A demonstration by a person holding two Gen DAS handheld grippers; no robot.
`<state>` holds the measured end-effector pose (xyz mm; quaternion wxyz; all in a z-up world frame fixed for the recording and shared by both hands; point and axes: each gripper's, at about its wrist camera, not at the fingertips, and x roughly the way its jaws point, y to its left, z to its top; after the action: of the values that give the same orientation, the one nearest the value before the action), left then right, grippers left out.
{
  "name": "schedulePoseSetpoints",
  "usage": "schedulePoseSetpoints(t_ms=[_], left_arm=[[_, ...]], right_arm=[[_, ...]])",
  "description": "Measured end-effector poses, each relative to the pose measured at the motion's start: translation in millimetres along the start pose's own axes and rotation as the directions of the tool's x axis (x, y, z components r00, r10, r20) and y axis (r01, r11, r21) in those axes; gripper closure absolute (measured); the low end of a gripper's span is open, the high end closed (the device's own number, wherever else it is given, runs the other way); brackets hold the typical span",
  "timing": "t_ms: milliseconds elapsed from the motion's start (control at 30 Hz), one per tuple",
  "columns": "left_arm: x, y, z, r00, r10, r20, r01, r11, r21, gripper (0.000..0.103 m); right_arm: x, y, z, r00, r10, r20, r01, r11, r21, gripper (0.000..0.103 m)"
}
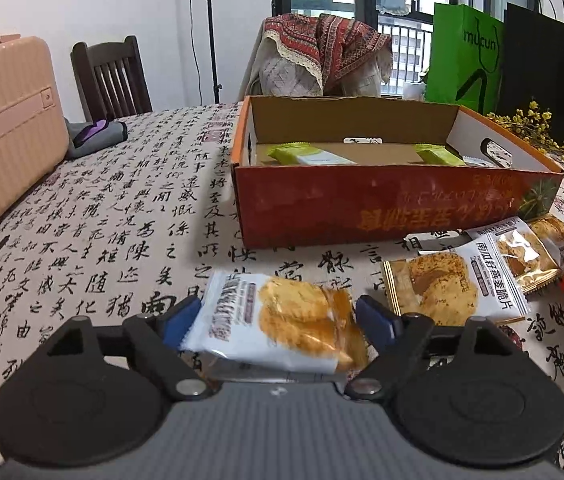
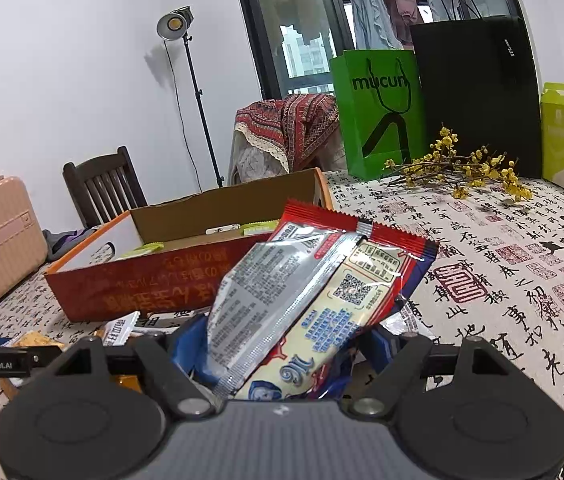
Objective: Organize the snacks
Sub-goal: 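Carry both packets over the box and open both grippers to drop them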
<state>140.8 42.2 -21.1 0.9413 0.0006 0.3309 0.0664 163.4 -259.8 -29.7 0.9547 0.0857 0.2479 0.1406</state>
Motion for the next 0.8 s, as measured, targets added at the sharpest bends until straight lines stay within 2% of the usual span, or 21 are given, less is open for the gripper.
schedulePoseSetpoints(t_ms=[133, 267, 467, 500, 567, 667, 800], left_arm=[[3, -1, -2, 1.000, -0.002, 0.000, 0.002, 1.000, 0.009, 0.019], [1, 1, -3, 1.000, -0.023, 0.006, 0.023, 1.000, 0.001, 0.038], [-10, 6, 0, 0.998, -0.032, 0.050, 0.033, 0.999, -0.016, 0.039], [-12, 6, 1, 0.998, -0.034, 0.058, 0.035, 0.999, -0.017, 0.047], [-15, 7, 2, 0.997, -0.033, 0.068, 0.035, 0.999, -0.021, 0.054], [-17, 8, 3, 0.996, -0.045, 0.074, 0.046, 0.999, -0.019, 0.073], [-17, 7, 2, 0.996, -0.049, 0.073, 0.050, 0.999, -0.014, 0.079]], right_arm=[[0, 0, 0, 1.000, 0.000, 0.000, 0.000, 1.000, 0.000, 0.024], [-1, 0, 0, 1.000, -0.002, 0.001, 0.002, 1.000, 0.001, 0.024], [-3, 0, 0, 1.000, -0.001, 0.006, 0.001, 1.000, -0.002, 0.024], [-3, 0, 0, 1.000, -0.002, 0.006, 0.002, 1.000, -0.003, 0.024], [-3, 0, 0, 1.000, 0.000, 0.006, 0.000, 1.000, -0.003, 0.024], [-4, 1, 0, 1.000, 0.001, 0.009, -0.001, 1.000, -0.005, 0.024], [-6, 2, 0, 1.000, 0.002, 0.013, -0.002, 1.000, -0.006, 0.024]])
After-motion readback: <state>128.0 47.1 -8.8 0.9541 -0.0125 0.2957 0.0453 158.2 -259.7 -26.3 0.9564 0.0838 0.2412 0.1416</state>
